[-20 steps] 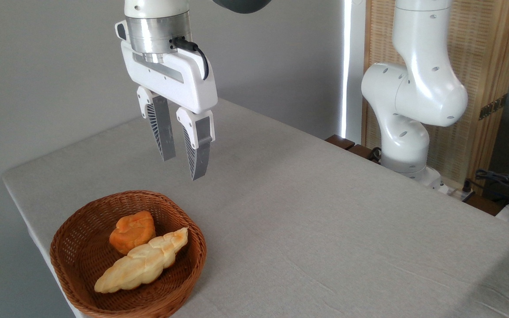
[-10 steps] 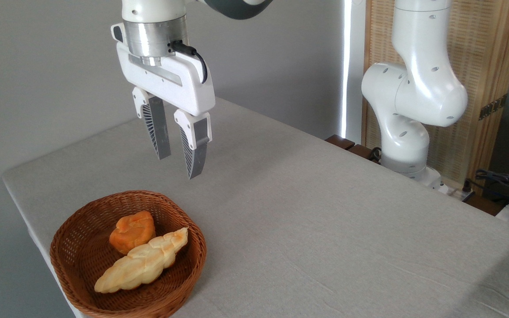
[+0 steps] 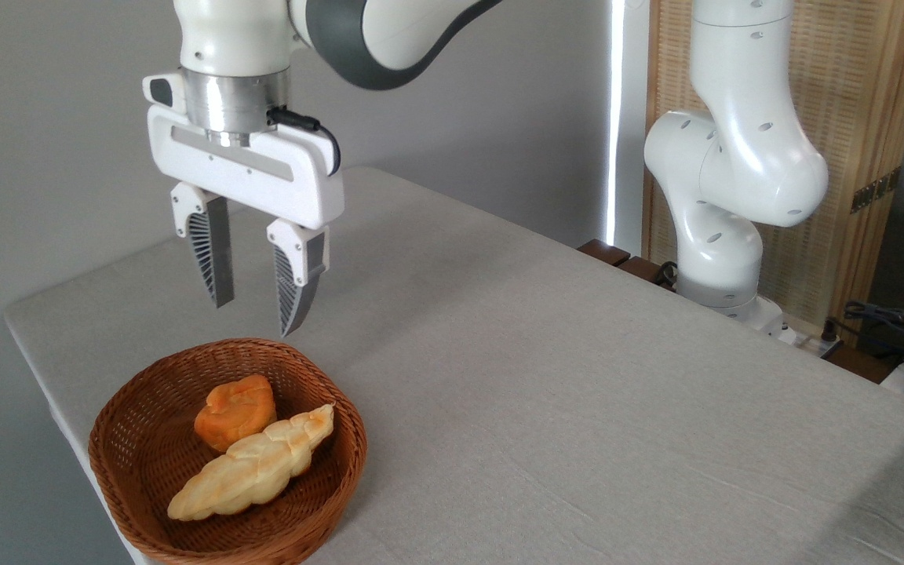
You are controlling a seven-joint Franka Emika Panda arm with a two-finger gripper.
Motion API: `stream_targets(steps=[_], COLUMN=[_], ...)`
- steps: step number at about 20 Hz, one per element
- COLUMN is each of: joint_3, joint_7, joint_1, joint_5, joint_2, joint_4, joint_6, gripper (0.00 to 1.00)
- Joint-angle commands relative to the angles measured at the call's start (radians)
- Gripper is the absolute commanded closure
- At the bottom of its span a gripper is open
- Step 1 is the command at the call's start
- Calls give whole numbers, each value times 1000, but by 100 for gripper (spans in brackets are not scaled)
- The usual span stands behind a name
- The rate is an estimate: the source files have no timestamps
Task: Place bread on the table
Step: 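Lower the open gripper toward the orange bread roll in the basket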
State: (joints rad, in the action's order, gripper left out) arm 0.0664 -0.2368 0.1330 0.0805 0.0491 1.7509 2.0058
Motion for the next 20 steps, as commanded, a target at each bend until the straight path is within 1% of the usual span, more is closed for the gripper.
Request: stream_targets(steps=[1, 3, 5, 6, 8, 10, 11, 13, 16, 18, 20], joint_3=[4, 7, 10, 12, 35, 39, 50, 56, 55, 55, 56], joint_7=[121, 207, 290, 315, 350, 360, 360, 360, 360, 360, 360], joint_1=[13, 13, 13, 14, 14, 14, 14, 13, 13, 13, 11], joint_5=[13, 13, 13, 13, 12, 7, -2, -4, -7, -42, -58], joint_2=[37, 63, 93, 109, 138, 164, 172, 179, 207, 218, 235], joint_4=[4, 4, 4, 4, 4, 4, 4, 2, 2, 2, 1], joint_6=[83, 134, 151, 151, 151, 151, 151, 156, 194, 194, 197], gripper=[0, 0, 0, 0, 0, 0, 0, 0, 0, 0, 0])
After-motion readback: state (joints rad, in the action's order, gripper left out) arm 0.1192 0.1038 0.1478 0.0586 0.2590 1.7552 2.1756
